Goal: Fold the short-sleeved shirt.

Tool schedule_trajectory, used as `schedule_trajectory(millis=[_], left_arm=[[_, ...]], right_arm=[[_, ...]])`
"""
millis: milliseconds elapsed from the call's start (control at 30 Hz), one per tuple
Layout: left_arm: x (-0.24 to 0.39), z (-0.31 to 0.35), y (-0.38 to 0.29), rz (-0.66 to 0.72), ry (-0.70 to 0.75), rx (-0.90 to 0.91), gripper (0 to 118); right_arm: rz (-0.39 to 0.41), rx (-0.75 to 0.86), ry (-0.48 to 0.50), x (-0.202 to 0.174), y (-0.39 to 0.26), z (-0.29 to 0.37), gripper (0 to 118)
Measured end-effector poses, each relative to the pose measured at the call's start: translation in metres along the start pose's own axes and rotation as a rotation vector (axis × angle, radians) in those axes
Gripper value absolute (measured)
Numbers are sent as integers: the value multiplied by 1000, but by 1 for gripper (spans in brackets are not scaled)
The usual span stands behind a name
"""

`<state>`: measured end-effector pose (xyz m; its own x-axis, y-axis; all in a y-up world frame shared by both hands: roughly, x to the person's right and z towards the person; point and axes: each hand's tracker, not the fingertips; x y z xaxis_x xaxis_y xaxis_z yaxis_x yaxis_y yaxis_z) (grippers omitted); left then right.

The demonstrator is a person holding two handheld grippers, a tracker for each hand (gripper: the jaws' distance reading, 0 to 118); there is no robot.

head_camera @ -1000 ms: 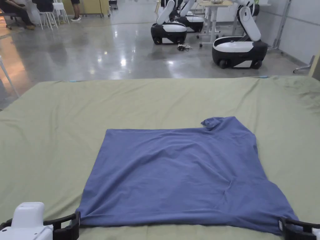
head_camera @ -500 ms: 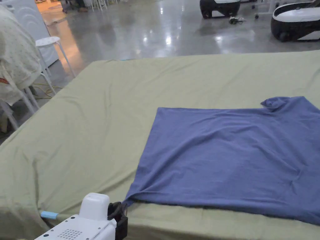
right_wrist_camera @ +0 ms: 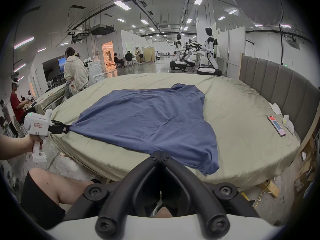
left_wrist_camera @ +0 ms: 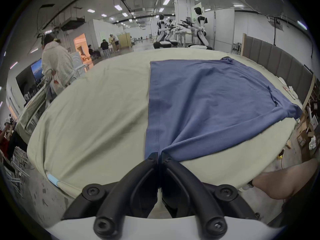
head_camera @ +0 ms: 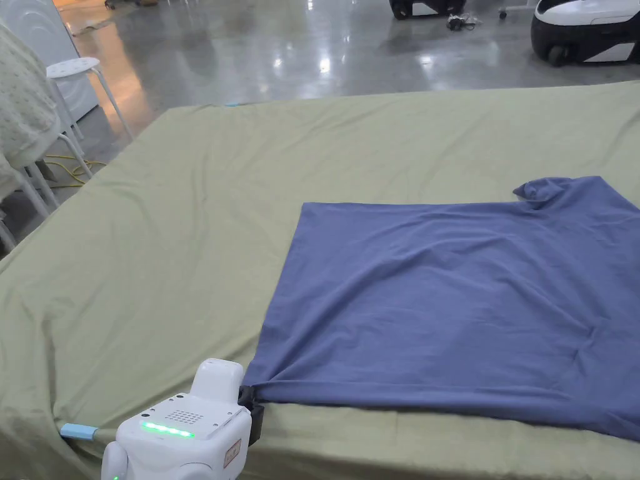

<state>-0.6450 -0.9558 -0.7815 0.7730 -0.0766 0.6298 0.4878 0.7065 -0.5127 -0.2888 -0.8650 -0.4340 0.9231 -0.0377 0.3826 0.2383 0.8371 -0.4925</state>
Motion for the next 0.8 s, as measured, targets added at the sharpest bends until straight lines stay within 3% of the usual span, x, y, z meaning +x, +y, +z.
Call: schedule_trajectory(millis=[200,300,333,400,433,467,500,533,567,667,767,800], left_arm=[[-1,19,6,12,-11,41,0],[0,30,14,30,-22,70,0],[1,33,16,31,-26,77,0],[1,38,22,35,-35,91,0],[1,39,24,40,-40,97,0],[2,39,25,44,-37,100,0],[1,39,26,46,-37,101,0],[-1,37,27,49,-37,102,0],[-1,36,28,50,-31,105,0],[-1,32,30,75,-35,90,0],[-1,26,27,80,-27,66,0],[1,26,27,79,-28,61,0]], right_arm=[[23,7,-5,12,2,1,0],[-38,5,-32,27,1,-5,0],[-39,-3,-66,35,2,-11,4],[-18,-26,-111,50,2,-23,21],[-23,-68,-121,60,1,-30,21],[-40,-102,-143,74,-1,-40,47],[-53,-134,-162,85,-4,-48,95],[-80,-166,-175,94,-7,-56,111],[-87,-156,-164,101,-8,-60,113],[-72,-227,-192,123,-17,-81,93],[-65,-285,-147,125,-25,-92,27],[-58,-296,-112,126,-27,-93,10]])
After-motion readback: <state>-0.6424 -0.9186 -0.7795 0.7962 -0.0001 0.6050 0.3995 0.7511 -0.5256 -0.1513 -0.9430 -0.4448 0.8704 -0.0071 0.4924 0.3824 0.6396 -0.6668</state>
